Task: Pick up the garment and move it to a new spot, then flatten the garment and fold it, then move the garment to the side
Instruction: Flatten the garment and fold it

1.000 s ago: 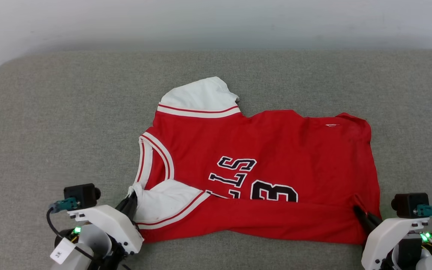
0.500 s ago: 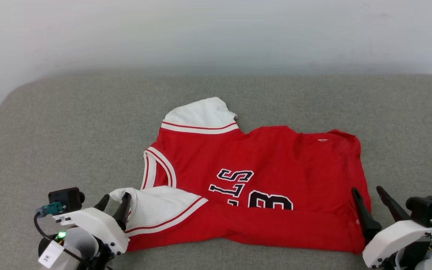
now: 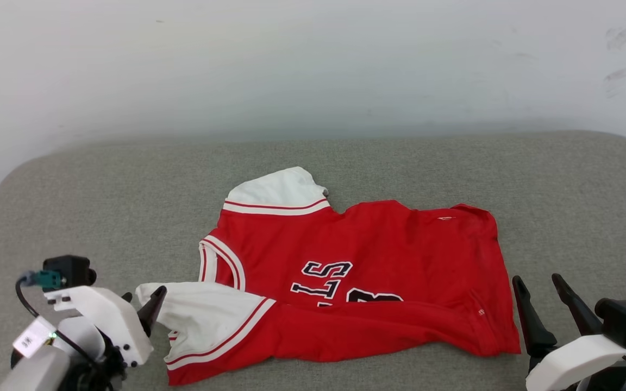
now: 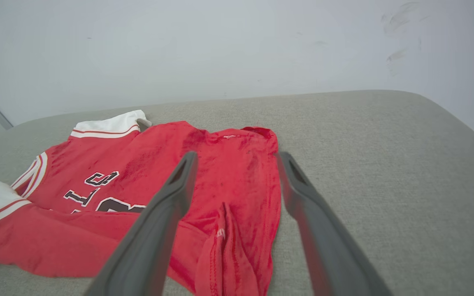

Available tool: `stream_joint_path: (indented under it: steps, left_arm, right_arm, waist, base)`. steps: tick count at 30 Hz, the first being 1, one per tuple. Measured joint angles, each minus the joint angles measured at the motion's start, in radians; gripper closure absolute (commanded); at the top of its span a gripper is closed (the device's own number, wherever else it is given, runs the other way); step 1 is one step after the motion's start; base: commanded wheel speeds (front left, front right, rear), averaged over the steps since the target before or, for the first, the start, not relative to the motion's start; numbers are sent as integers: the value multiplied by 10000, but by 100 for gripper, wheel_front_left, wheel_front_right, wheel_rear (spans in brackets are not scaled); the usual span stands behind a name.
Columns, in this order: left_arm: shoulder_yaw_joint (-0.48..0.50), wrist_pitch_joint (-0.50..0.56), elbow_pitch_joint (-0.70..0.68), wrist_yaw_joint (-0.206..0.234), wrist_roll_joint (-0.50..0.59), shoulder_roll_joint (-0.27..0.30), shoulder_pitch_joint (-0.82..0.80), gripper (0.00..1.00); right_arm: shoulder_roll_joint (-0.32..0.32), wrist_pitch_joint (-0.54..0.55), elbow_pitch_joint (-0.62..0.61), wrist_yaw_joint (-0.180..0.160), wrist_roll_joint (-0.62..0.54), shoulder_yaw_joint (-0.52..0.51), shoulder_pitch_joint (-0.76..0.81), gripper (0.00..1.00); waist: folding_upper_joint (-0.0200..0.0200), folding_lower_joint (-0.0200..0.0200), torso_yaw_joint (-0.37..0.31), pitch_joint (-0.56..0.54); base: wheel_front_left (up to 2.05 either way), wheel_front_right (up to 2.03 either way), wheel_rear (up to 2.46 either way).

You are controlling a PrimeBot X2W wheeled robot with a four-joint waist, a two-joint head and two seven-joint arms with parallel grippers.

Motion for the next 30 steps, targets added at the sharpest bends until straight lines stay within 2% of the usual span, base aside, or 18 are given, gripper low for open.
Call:
stream_joint_path:
  steps: [7,8,11,15,17,24,30]
  left_arm:
    - [-146,2665,-1666,646,-594,1191,162,0]
    - [-146,2665,-1666,646,-594,1191,162,0]
    - [-314,3590,-2098,1028,-782,1567,394,0]
    - [-453,4103,-2441,1498,-928,1611,742,0]
    - [-543,4228,-2435,1592,-965,1584,834,0]
    - [-732,4167,-2057,1607,-849,1450,859,0]
    - [-869,4086,-1653,1340,-878,1152,769,0]
  right_arm:
    - [209,366,-704,0,-104,-82,208,0]
    - [209,366,-704,0,-104,-82,208,0]
    - [303,408,-849,0,-96,-58,272,0]
    - [385,447,-1011,0,-65,-29,222,0]
    - [422,439,-1057,0,-61,-19,139,0]
    - [487,389,-1080,0,27,-86,-58,0]
    - [537,384,-1037,0,117,-165,-275,0]
  waist:
    - [0,0,-302,28]
    - [0,0,-302,28]
    - [0,0,-458,110]
    - [-1,0,-683,511]
    - [0,1,-767,706]
    - [-1,1,-968,1257]
    - [0,1,-1037,1649]
  base:
    - [0,0,0]
    - [0,0,0]
    - [0,0,0]
    - [0,0,0]
    - [0,0,0]
    - [0,0,0]
    - [0,0,0]
